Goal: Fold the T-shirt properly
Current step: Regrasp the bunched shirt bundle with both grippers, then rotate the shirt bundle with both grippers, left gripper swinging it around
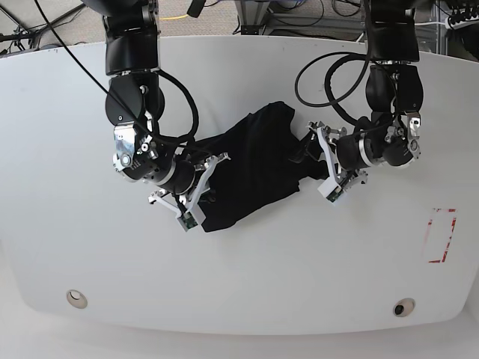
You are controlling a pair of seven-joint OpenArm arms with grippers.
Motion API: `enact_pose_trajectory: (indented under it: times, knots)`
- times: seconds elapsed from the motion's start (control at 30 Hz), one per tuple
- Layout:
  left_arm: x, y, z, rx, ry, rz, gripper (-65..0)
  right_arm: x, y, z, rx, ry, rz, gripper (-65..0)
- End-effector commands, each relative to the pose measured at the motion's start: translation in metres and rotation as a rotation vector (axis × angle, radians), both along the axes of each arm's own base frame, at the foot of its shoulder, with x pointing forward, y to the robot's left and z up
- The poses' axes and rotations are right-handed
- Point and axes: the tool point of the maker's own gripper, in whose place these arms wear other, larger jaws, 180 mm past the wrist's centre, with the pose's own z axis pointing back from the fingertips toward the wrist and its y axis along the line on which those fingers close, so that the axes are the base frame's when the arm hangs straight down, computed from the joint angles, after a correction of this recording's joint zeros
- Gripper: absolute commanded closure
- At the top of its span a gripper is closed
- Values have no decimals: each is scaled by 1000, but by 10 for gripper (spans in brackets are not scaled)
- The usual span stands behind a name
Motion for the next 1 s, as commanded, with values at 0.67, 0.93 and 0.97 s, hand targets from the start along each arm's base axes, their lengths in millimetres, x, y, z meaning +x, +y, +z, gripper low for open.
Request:
enact_pose_trajectory:
  times: [0.67,0.93,0.97]
  knots:
    - [-2,-90,5,67,-91,-176,-338,64,-1,-44,50,6,2,-2]
    - [2,-43,-27,187,-16,-155,-338,50,-32,-74,-6,34,-28,-2]
    - [8,-36,-28,199,-15,-149,-338,47,-38,-77,-8,42,-35,-2]
